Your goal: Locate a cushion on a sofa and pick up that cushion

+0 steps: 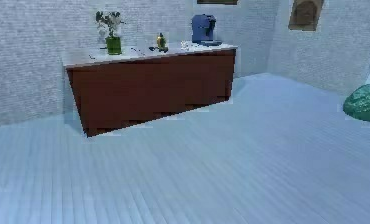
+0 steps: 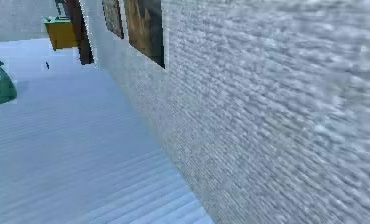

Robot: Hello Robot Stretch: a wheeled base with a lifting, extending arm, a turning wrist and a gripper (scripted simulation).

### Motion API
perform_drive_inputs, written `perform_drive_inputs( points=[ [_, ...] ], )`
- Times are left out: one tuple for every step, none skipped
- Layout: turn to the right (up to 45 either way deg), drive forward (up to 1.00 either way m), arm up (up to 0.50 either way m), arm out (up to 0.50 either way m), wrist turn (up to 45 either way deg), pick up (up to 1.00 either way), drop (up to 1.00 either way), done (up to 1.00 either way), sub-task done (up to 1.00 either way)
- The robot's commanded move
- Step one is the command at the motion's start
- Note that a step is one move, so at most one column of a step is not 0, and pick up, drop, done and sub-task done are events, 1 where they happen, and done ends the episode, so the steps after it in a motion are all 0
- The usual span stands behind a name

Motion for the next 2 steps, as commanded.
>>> perform_drive_inputs(
  points=[
    [45.0, 0.00, 0.00, 0.00, 0.0, 0.00, 0.00, 0.00, 0.00],
    [9.0, 0.00, 0.00, 0.00, 0.0, 0.00, 0.00, 0.00, 0.00]
  ],
)
